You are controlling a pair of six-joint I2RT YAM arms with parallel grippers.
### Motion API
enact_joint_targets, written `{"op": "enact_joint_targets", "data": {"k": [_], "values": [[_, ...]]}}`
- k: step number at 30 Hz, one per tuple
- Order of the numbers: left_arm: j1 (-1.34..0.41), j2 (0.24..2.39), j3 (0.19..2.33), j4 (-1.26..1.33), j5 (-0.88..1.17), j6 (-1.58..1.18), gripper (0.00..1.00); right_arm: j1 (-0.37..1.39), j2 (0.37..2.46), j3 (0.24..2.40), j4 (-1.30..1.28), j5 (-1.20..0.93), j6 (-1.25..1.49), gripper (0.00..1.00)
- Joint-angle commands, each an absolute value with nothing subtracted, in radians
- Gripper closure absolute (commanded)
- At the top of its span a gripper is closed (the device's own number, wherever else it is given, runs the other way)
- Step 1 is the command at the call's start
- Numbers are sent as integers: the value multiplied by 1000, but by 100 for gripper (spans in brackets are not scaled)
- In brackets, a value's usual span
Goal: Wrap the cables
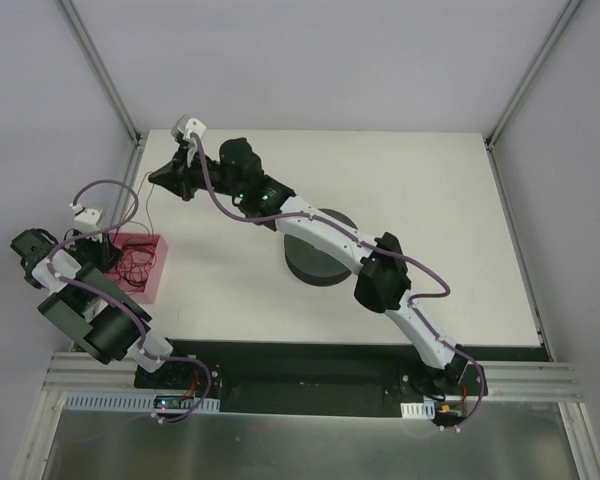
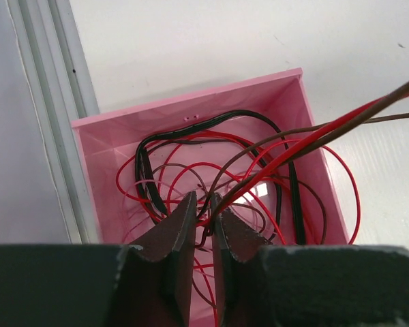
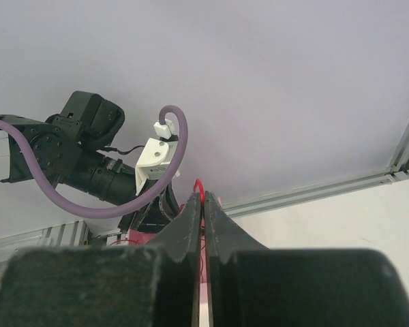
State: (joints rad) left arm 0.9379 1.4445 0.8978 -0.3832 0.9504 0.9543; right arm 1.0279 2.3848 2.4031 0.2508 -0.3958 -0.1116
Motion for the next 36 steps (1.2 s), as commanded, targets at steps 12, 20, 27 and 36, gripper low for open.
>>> {"op": "enact_joint_targets", "data": {"k": [12,20,27,36], "values": [[982,1425,937,-403,977,947,65,1008,2279,2467,359,-348,-78,100],[1003,1249,979,-446,1199,800,32,1008,2284,2459,365,-380,-55,99],[970,1192,1049,-449,1375,608,20,1009,2289,2457,370,-396,-41,100],[813,1166,993,-205,1215,372,32,1012,2276,2457,379,-423,-25,100]]}}
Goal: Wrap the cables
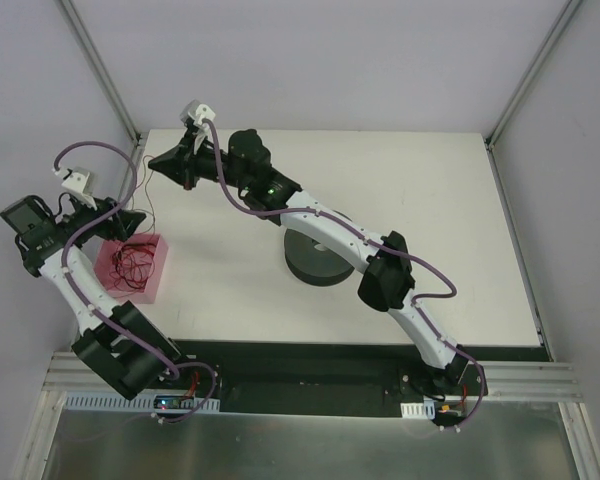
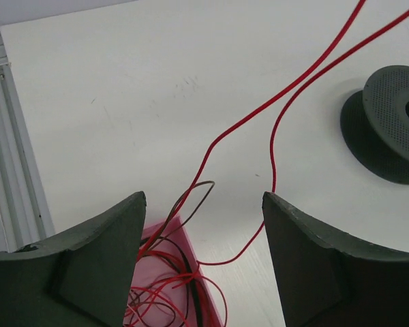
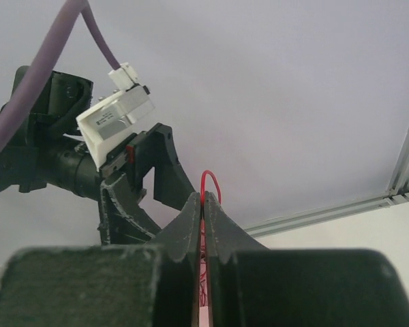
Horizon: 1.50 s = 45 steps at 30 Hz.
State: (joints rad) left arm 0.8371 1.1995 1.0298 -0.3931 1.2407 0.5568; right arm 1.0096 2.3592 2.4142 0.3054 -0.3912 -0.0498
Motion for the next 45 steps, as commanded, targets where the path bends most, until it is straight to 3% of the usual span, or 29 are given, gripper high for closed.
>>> {"op": "enact_joint_targets", "data": {"k": [1,6,10,14,17,27,45], "values": [[808,1157,976,-140,1195,323,36,1015,2273,2456,379,-428,-23,100],[787,1149,934,44,1120,197,48,1015,2261,2442,383,-436,-12,100],[761,1170,914,93,1049,183,49,1014,2255,2448,390,-443,-3,100],[753,1207,871,138,1012,172,60,1017,2255,2464,393,-448,-3,100],[756,1215,825,130,983,233,64,1014,2247,2471,393,-439,-3,100],[845,1232,781,-57,1008,414,64,996,2227,2545,394,-377,-32,100],[914,1347,770,-155,905,577,65,960,2198,2585,449,-345,-86,100]]}}
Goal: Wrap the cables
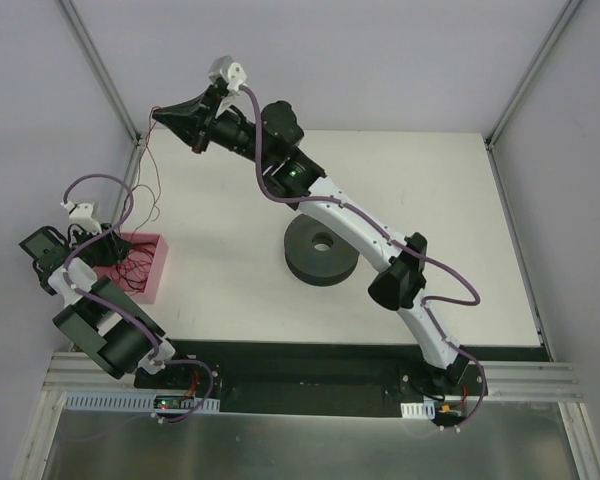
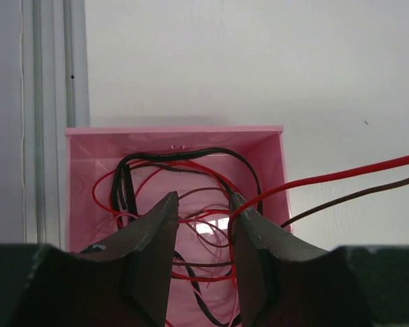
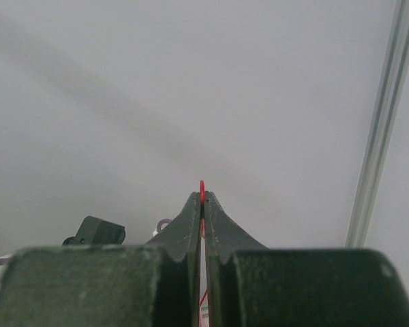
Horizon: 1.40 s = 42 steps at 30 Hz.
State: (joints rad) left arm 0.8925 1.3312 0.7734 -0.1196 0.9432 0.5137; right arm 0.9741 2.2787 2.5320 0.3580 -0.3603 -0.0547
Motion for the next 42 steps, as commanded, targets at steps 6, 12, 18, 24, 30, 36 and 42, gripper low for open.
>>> {"op": "enact_joint_targets", "data": {"k": [6,12,18,24,30,36,42], "values": [[928,1348,775,-198,856,627,64,945,2194,2580,489,-347,-124,100],[957,1365,799,-229,799,669,64,942,2186,2546,589,-325,-231,100],[976,1402,821,-244,769,693,64,928,2186,2553,652,-285,-282,100],[980,1414,831,-249,749,698,65,923,2171,2553,701,-258,-328,100],[980,1427,854,-250,741,680,65,905,2151,2553,735,-207,-379,100],[980,1450,861,-255,709,689,66,884,2132,2551,741,-186,-397,100],[980,1476,877,-255,686,673,66,859,2120,2553,749,-189,-420,100]]}}
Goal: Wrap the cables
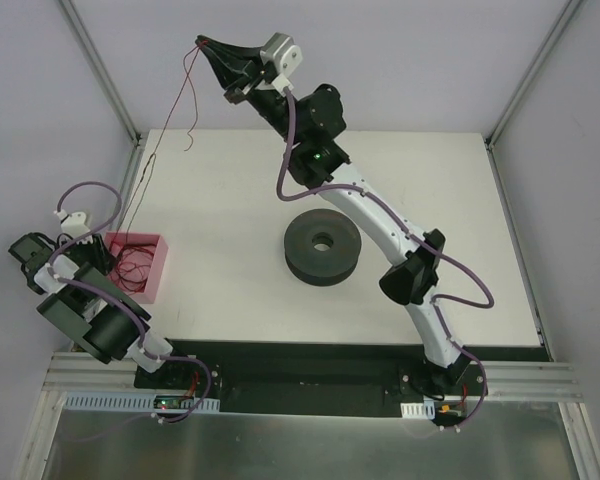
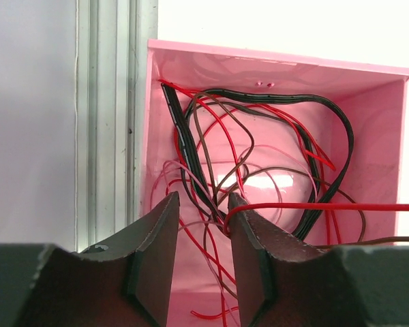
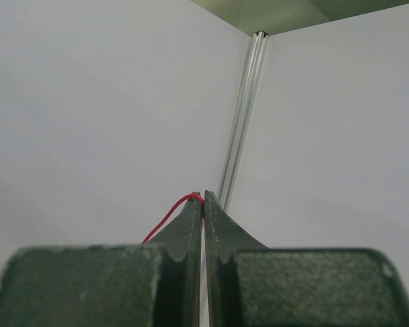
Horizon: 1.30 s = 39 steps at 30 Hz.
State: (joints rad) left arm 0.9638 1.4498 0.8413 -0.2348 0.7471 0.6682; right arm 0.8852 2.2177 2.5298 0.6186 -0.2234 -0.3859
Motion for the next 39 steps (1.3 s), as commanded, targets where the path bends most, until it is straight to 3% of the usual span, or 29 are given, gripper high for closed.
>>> {"op": "enact_joint_targets", "data": {"k": [1,15,21,39], "values": [[979,1480,877,-255,683,672,67,853,2120,2553,749,-189,-423,100],[980,1482,907,-258,684,660,66,822,2075,2428,749,-293,-353,100],[979,1496,934,-267,661,660,67,812,2146,2611,729,-242,-480,100],[962,1537,991,-275,632,626,64,704,2026,2554,836,-193,-673,100]]}}
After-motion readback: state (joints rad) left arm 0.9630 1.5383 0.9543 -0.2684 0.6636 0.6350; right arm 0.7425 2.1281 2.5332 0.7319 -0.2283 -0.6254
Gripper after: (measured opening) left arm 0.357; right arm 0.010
